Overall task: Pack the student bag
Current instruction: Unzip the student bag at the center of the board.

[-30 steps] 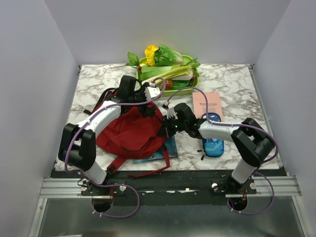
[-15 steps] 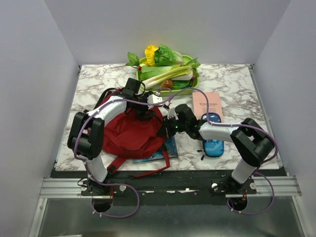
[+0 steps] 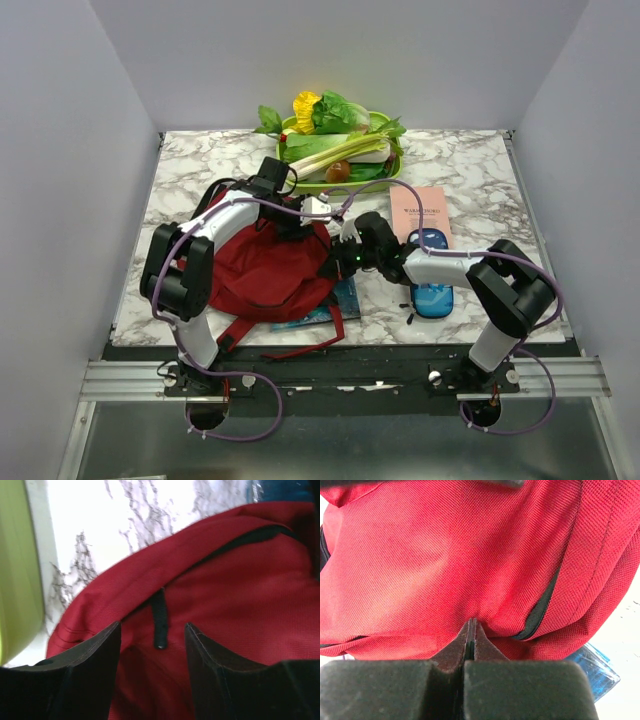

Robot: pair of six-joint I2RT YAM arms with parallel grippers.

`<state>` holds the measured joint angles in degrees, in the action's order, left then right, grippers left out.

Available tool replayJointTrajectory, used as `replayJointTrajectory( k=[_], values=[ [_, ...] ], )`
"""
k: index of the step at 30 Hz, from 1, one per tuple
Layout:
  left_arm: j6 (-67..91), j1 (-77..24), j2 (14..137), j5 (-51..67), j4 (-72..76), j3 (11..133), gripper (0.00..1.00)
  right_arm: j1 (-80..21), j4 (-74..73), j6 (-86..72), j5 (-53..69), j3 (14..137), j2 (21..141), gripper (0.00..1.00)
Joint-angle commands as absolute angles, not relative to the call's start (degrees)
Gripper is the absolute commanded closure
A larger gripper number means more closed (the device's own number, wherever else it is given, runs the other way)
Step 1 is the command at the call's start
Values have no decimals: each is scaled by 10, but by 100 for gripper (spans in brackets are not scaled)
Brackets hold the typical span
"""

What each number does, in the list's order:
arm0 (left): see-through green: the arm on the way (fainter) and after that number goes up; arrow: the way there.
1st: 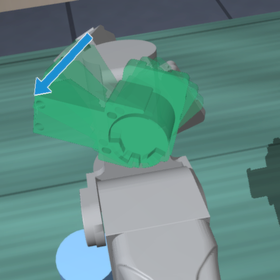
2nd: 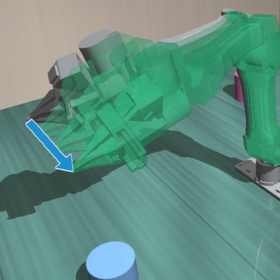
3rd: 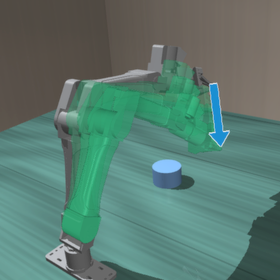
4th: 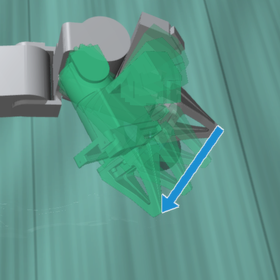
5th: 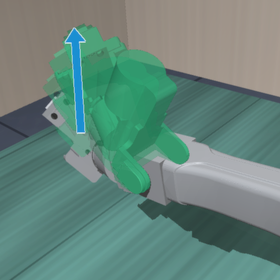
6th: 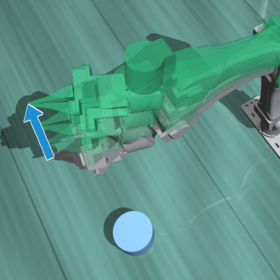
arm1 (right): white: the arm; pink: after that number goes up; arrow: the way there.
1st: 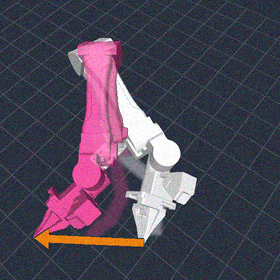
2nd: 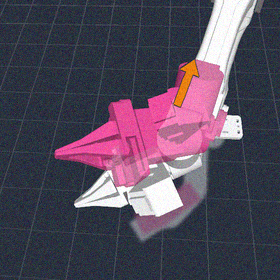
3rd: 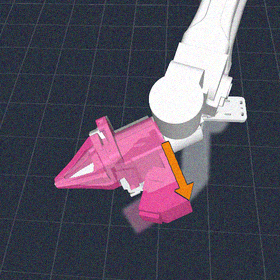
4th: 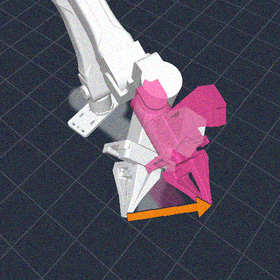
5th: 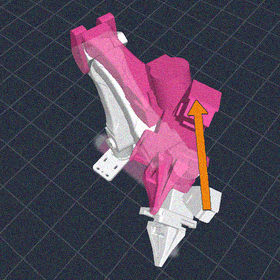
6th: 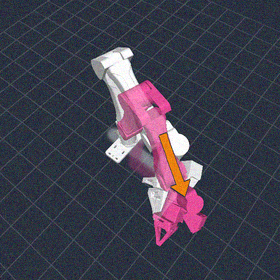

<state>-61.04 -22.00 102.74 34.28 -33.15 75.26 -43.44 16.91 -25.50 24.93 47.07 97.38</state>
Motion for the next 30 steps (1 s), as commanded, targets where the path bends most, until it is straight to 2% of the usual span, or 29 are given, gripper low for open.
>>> replayJointTrajectory(
  k=[1, 7, 21, 30],
  values=[
    [-650, -225, 973, 355, -378, 710, 38, -439, 156, -249, 258, 464, 973, 99],
    [-647, -225, 950, 333, -332, 663, 39, -440, 154, -246, 260, 470, 976, 99],
    [-631, -243, 1035, 323, -333, 737, 44, -440, 156, -246, 257, 459, 973, 99],
    [-642, -243, 1019, 298, -345, 707, 56, -440, 156, -243, 253, 461, 972, 99]
  ],
)
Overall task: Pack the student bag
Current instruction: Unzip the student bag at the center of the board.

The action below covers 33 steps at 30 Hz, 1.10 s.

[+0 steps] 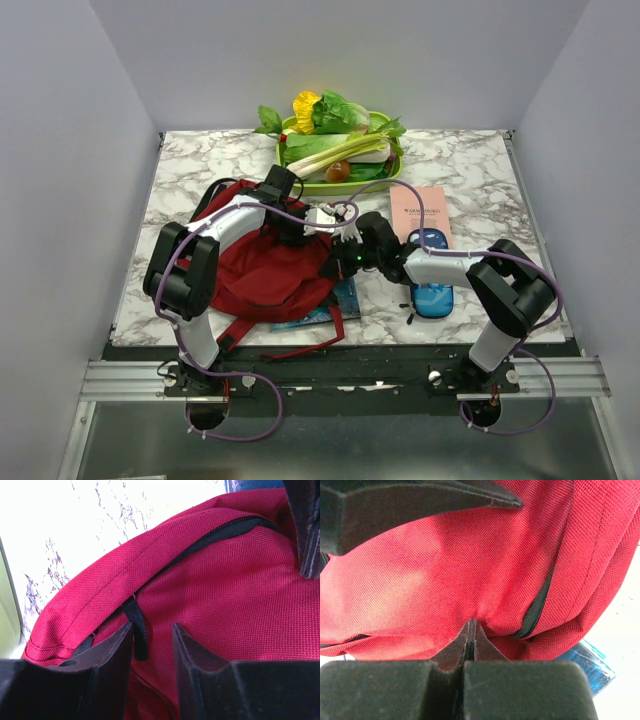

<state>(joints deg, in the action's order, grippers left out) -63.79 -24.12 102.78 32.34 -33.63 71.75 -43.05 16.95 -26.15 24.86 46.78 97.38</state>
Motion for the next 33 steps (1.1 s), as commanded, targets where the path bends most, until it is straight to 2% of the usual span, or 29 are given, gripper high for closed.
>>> replayJointTrajectory(
  k=[1, 3, 6, 9, 15, 16, 18, 26, 33],
  values=[
    [-641, -243, 1019, 289, -342, 705, 58, -440, 156, -242, 253, 460, 972, 99],
    [-635, -243, 1018, 279, -333, 697, 60, -440, 155, -239, 254, 461, 971, 99],
    [-613, -243, 1022, 251, -299, 692, 73, -441, 153, -237, 256, 461, 968, 99],
    [-591, -245, 1034, 236, -276, 700, 76, -440, 151, -237, 258, 459, 964, 99],
    [-547, -252, 1043, 224, -231, 707, 87, -440, 153, -243, 258, 452, 955, 99],
    [-541, -252, 1044, 224, -232, 708, 94, -440, 153, -245, 256, 451, 955, 99],
    [-534, -252, 1044, 226, -236, 714, 100, -440, 153, -248, 254, 446, 949, 99],
    [-405, -244, 994, 251, -203, 724, 100, -434, 156, -262, 243, 433, 920, 99],
    [-382, -239, 935, 292, -217, 708, 100, -404, 171, -286, 253, 413, 894, 99]
  ],
)
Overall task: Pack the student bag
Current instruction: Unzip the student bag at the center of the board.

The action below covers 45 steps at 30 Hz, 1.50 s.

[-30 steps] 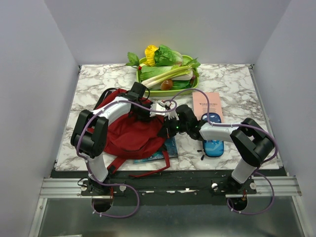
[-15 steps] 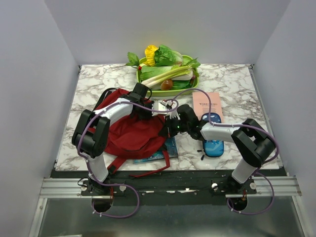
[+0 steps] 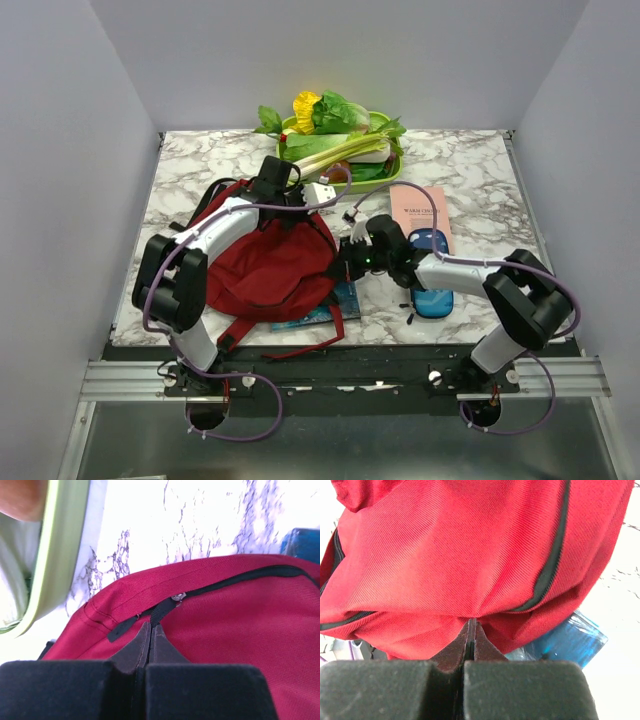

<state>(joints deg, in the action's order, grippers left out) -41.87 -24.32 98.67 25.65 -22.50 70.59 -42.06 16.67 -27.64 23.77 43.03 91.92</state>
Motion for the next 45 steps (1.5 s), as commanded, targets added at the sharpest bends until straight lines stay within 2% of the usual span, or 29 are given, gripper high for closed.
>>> replayJointTrajectory(
  k=[1, 5, 6, 8, 9, 12, 17, 18, 21, 26, 34, 35, 38, 39, 41, 42, 45],
  values=[
    [-384, -240, 930, 296, -228, 708, 100, -386, 174, -294, 256, 410, 888, 99],
    [-407, -241, 906, 325, -272, 710, 100, -317, 176, -310, 277, 414, 864, 88],
    [-413, -242, 897, 330, -279, 707, 100, -302, 174, -314, 285, 425, 860, 75],
    [-436, -246, 889, 337, -302, 701, 100, -264, 169, -311, 304, 445, 863, 64],
    [-443, -247, 880, 342, -308, 694, 100, -255, 163, -308, 309, 472, 870, 53],
    [-460, -256, 867, 358, -330, 683, 100, -239, 123, -285, 322, 526, 895, 38],
    [-478, -280, 851, 368, -348, 671, 100, -239, 52, -262, 361, 668, 995, 30],
    [-482, -285, 847, 368, -347, 667, 100, -240, 45, -261, 368, 684, 1008, 25],
    [-483, -294, 846, 368, -346, 666, 100, -254, -16, -235, 376, 754, 1054, 22],
    [-496, -296, 831, 367, -352, 667, 100, -307, -150, -175, 349, 825, 1113, 21],
    [-506, -296, 820, 364, -364, 665, 100, -350, -148, -183, 365, 816, 1133, 22],
    [-509, -296, 819, 362, -365, 665, 100, -352, -149, -187, 366, 821, 1137, 23],
    [-516, -296, 820, 359, -372, 670, 100, -352, -139, -198, 367, 829, 1143, 39],
    [-520, -296, 820, 360, -374, 672, 100, -352, -137, -199, 365, 832, 1146, 56],
    [-524, -301, 822, 359, -388, 678, 100, -352, -134, -201, 365, 843, 1150, 70],
    [-531, -303, 823, 359, -397, 681, 100, -352, -131, -204, 364, 845, 1150, 73],
    [-547, -327, 822, 351, -436, 698, 100, -352, -131, -207, 362, 853, 1150, 61]
  ],
)
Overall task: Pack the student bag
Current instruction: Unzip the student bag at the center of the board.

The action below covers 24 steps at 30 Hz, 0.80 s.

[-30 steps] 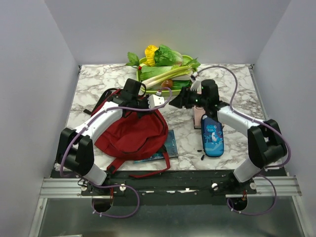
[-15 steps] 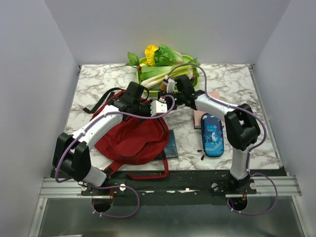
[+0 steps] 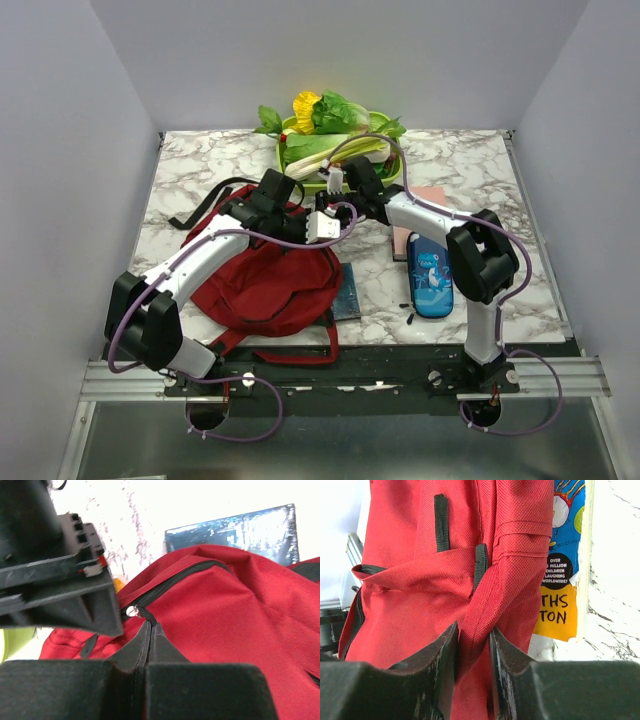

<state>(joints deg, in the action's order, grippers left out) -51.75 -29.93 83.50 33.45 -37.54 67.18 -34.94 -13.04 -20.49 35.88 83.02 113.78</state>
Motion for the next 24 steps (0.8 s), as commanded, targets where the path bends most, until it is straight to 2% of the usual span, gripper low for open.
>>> replayJointTrajectory(
  k=[1, 6, 11, 16, 24],
  values=[
    [-556, -334, 822, 346, -450, 700, 100, -352, -131, -206, 360, 853, 1150, 60],
    [-541, -374, 822, 328, -477, 722, 100, -352, -127, -209, 351, 851, 1148, 60],
    [-527, -381, 824, 302, -483, 733, 100, -352, -123, -213, 350, 846, 1143, 46],
    [-520, -382, 826, 288, -518, 754, 100, -352, -123, -222, 342, 853, 1145, 45],
    [-511, -407, 813, 280, -555, 765, 100, -352, -111, -238, 330, 855, 1155, 62]
  ],
)
